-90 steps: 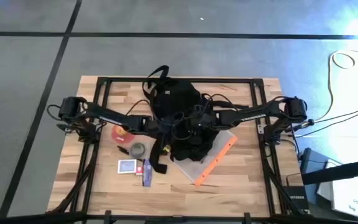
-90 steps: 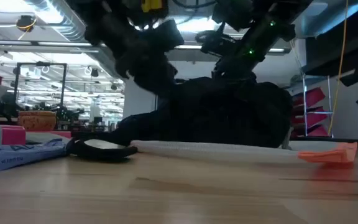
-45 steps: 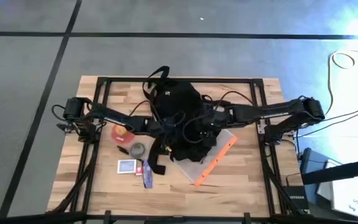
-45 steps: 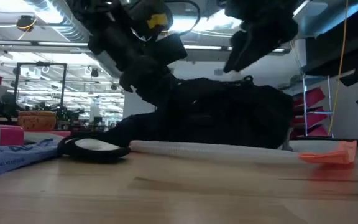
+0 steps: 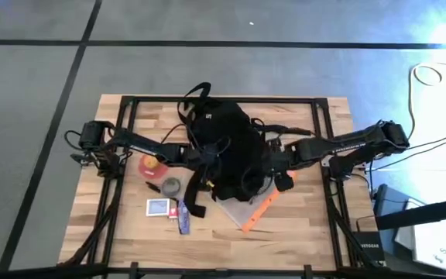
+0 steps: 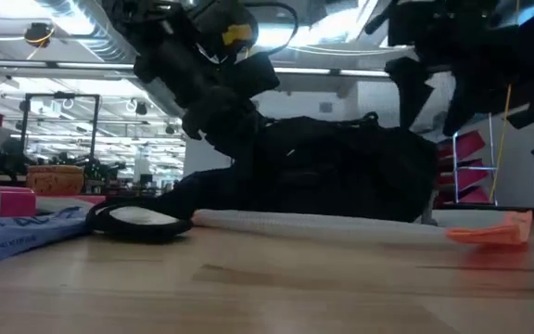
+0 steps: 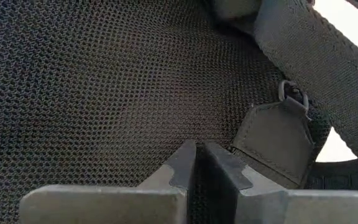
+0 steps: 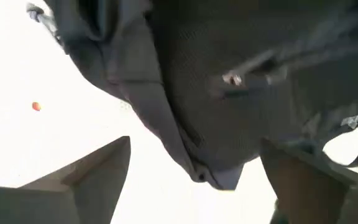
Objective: Unpack backpack
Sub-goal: Remove the pink charger cable from the black backpack
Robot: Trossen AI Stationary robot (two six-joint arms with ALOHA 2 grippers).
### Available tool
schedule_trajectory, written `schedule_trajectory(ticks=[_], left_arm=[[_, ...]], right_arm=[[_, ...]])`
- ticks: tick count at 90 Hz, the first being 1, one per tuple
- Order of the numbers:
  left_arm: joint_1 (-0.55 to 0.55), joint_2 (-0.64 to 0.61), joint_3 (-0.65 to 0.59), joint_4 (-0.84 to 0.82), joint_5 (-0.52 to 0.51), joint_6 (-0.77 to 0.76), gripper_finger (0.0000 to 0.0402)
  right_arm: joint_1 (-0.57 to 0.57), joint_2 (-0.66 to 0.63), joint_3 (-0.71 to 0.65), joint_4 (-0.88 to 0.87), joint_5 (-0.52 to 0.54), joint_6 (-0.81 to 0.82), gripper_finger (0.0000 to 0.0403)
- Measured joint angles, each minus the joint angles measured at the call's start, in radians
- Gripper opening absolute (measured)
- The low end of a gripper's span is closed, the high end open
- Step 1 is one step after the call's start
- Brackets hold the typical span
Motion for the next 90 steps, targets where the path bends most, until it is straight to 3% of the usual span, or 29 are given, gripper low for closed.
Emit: schedule_trajectory(ticks=[18, 34, 48, 62, 69, 81, 90], left_arm=[[0.0, -0.001, 0.0, 0.002, 0.0, 0.014, 0.0017], [-0.011, -0.025, 0.0, -0.003, -0.029, 0.032, 0.0017], [-0.031, -0.109, 0.0, -0.038, -0.117, 0.018, 0.0017], [-0.047, -0.202, 0.0, -0.084, -0.159, -0.038, 0.0017], [-0.062, -0.239, 0.0, -0.128, -0.174, -0.086, 0.0017], [-0.12, -0.281, 0.001, -0.232, -0.198, -0.138, 0.0017], [-0.178, -0.292, 0.001, -0.313, -0.263, -0.197, 0.0017]], right_arm=[[0.023, 0.0, -0.08, 0.104, 0.012, -0.058, 0.026], [0.021, 0.0, -0.134, 0.163, 0.087, -0.083, 0.0192], [0.021, 0.0, -0.158, 0.164, 0.026, -0.079, 0.0115], [0.021, 0.0, -0.156, 0.197, -0.116, -0.012, 0.0016], [0.03, 0.0, -0.156, 0.225, -0.178, 0.035, 0.0013], [0.08, 0.0, -0.156, 0.292, -0.195, 0.072, 0.0006], [0.127, 0.014, -0.157, 0.443, -0.252, 0.074, 0.0005]])
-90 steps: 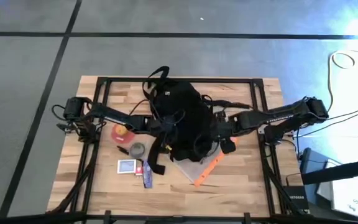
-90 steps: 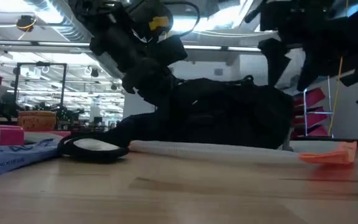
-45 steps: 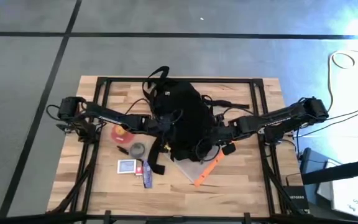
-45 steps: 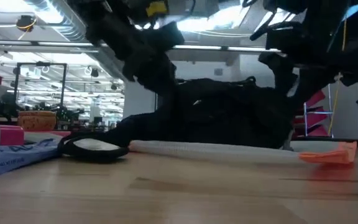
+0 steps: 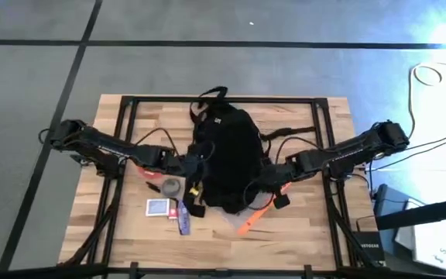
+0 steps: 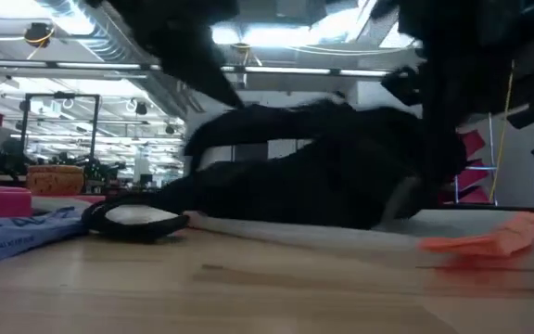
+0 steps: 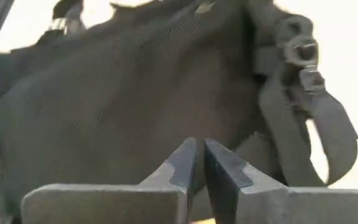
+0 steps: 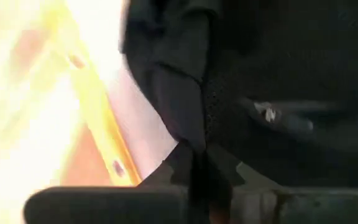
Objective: Unpack backpack
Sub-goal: Remove the pink charger cable from the black backpack
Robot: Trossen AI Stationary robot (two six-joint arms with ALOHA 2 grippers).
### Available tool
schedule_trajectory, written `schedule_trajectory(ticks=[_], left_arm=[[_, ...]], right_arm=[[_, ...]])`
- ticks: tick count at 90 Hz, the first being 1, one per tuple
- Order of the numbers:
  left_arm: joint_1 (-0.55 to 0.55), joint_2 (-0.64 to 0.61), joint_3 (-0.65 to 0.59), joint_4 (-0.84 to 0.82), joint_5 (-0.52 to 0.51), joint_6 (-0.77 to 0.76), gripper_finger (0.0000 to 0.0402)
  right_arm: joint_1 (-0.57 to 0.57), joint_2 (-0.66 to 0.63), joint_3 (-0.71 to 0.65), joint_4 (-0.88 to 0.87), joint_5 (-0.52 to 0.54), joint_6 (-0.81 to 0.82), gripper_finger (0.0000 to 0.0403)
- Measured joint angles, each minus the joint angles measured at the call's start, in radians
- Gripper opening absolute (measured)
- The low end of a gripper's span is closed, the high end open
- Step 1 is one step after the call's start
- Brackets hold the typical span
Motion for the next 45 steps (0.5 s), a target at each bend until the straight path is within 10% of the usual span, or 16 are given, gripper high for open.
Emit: schedule_trajectory(ticks=[45], left_arm=[[-0.282, 0.001, -0.065, 0.117, -0.16, -0.488, 0.0017]], right_arm=[[0.058, 0.362, 0.189, 0.314, -0.041, -0.085, 0.0001]])
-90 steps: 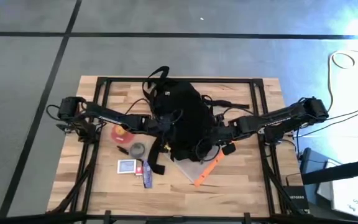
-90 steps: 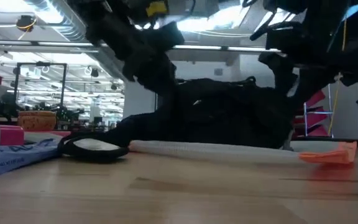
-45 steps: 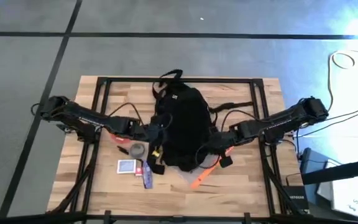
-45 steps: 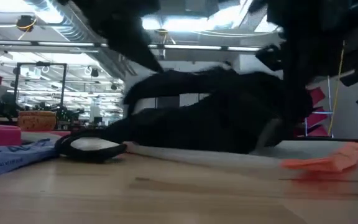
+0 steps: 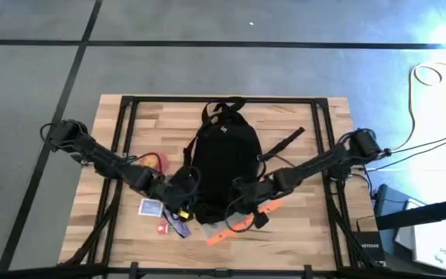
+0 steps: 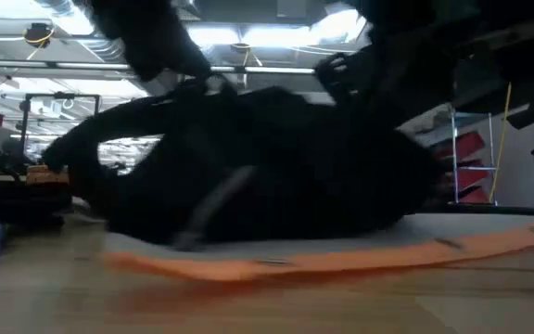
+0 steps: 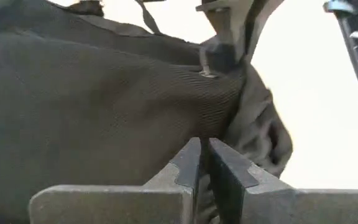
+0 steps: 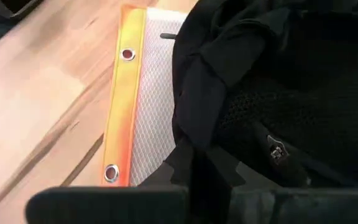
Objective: Unpack backpack
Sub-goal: Remove the pink charger cable from the black backpack
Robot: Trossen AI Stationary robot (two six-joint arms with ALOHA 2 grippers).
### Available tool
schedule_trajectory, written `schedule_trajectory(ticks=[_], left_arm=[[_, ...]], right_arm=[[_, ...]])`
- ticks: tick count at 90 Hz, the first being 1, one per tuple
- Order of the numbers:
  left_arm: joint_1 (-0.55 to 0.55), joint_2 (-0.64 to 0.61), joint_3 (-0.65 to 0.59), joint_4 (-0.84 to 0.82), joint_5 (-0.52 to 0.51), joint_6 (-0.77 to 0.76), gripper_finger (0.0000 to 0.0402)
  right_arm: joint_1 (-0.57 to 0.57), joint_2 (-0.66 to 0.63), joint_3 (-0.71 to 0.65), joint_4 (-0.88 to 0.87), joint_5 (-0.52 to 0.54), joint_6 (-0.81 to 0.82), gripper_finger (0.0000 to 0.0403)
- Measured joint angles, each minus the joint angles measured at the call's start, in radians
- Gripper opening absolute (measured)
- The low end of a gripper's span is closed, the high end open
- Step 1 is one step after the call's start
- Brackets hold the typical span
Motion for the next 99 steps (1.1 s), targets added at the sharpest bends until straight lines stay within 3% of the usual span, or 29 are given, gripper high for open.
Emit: schedule_trajectory(ticks=[14, 22, 34, 43, 54, 66, 76, 82, 87, 93, 99], left_arm=[[-0.015, 0.003, -0.183, 0.352, -0.001, -0.191, 0.0017], [-0.037, 0.003, -0.268, 0.534, -0.076, -0.228, 0.0017], [-0.051, 0.003, -0.299, 0.686, -0.22, -0.223, 0.0017], [-0.051, 0.003, -0.298, 0.766, -0.284, -0.205, 0.0017], [-0.048, 0.003, -0.298, 0.825, -0.261, -0.16, 0.0017], [-0.047, 0.003, -0.298, 0.826, -0.258, -0.171, 0.0017], [-0.037, 0.003, -0.294, 0.832, -0.261, -0.189, 0.0017], [-0.027, 0.003, -0.294, 0.839, -0.26, -0.191, 0.0017], [-0.013, 0.003, -0.294, 0.84, -0.248, -0.184, 0.0017], [0.008, 0.003, -0.294, 0.837, -0.187, -0.165, 0.0017], [0.051, 0.003, -0.294, 0.829, -0.009, -0.178, 0.0017]], right_arm=[[-0.014, 0.117, 0.135, -0.014, 0.01, -0.018, 0.0001], [-0.013, 0.158, 0.205, -0.029, 0.011, -0.021, 0.0001], [-0.013, 0.169, 0.27, -0.042, 0.023, -0.037, 0.0006], [-0.006, 0.155, 0.344, -0.138, 0.043, -0.06, 0.0035], [0.0, 0.137, 0.441, -0.297, 0.046, -0.08, 0.0114], [-0.001, 0.141, 0.438, -0.403, 0.068, -0.145, 0.0215], [-0.011, 0.13, 0.438, -0.564, 0.273, -0.244, 0.0278], [-0.03, 0.124, 0.439, -0.672, 0.438, -0.289, 0.029], [-0.057, 0.124, 0.437, -0.712, 0.495, -0.297, 0.0289], [-0.099, 0.125, 0.437, -0.665, 0.444, -0.302, 0.0277], [-0.141, 0.125, 0.438, -0.602, 0.335, -0.309, 0.0261]])
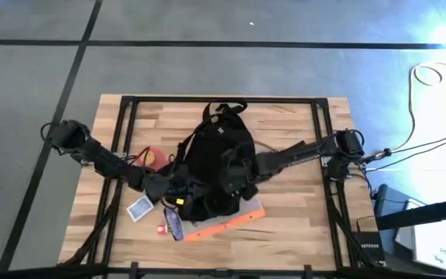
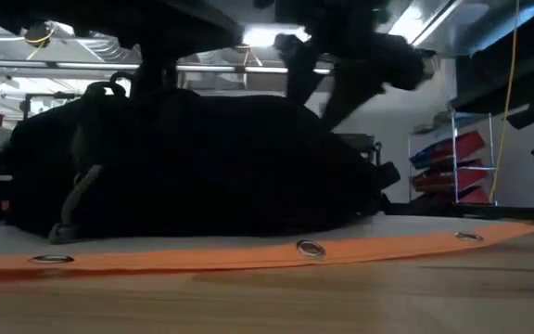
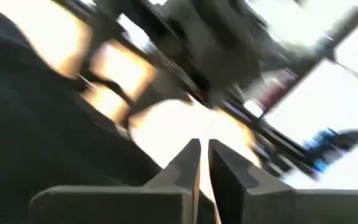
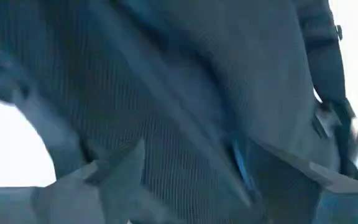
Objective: Unpack backpack
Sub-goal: Remove the pink charger cable from the black backpack
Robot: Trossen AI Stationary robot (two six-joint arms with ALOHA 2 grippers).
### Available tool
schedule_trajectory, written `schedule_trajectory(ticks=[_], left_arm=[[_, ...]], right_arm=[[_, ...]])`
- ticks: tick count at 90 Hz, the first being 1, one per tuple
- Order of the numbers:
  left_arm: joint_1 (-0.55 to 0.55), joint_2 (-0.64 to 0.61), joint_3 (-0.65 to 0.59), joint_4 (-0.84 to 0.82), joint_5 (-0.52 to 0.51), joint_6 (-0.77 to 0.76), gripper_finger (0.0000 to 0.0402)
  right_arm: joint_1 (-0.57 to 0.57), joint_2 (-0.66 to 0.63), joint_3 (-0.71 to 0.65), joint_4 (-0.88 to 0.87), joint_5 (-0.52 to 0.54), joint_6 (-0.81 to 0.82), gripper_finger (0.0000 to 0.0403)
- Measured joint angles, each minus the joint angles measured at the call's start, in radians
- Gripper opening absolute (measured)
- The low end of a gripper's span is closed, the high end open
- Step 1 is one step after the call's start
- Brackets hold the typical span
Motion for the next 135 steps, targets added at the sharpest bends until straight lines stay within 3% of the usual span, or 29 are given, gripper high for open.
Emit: schedule_trajectory(ticks=[8, 31, 46, 59, 73, 94, 112, 135], left_arm=[[0.045, 0.003, 0.0, -0.028, 0.144, -0.022, 0.0017], [0.095, 0.031, 0.001, -0.121, 0.15, 0.034, 0.0017], [0.095, 0.075, 0.038, -0.151, 0.032, -0.003, 0.0018], [0.084, 0.111, 0.103, -0.184, -0.022, 0.1, 0.0018], [0.084, 0.117, 0.146, -0.264, -0.115, 0.202, 0.0018], [0.074, 0.108, 0.189, -0.481, -0.204, 0.117, 0.0018], [0.07, 0.122, 0.247, -0.599, -0.213, 0.047, 0.0018], [0.071, 0.17, 0.364, -0.665, -0.216, 0.121, 0.0018]], right_arm=[[-0.047, 0.0, 0.0, 0.076, -0.043, -0.011, 0.0237], [-0.151, 0.0, -0.014, 0.1, -0.118, -0.113, 0.019], [-0.189, 0.001, -0.093, 0.132, -0.171, -0.183, 0.0184], [-0.189, 0.002, -0.126, 0.228, -0.111, -0.185, 0.0184], [-0.186, 0.002, -0.131, 0.279, -0.212, -0.194, 0.0184], [-0.194, 0.01, -0.131, 0.336, -0.17, -0.214, 0.0184], [-0.194, 0.014, -0.13, 0.451, -0.172, -0.23, 0.0184], [-0.201, 0.014, -0.13, 0.51, -0.17, -0.242, 0.0184]])
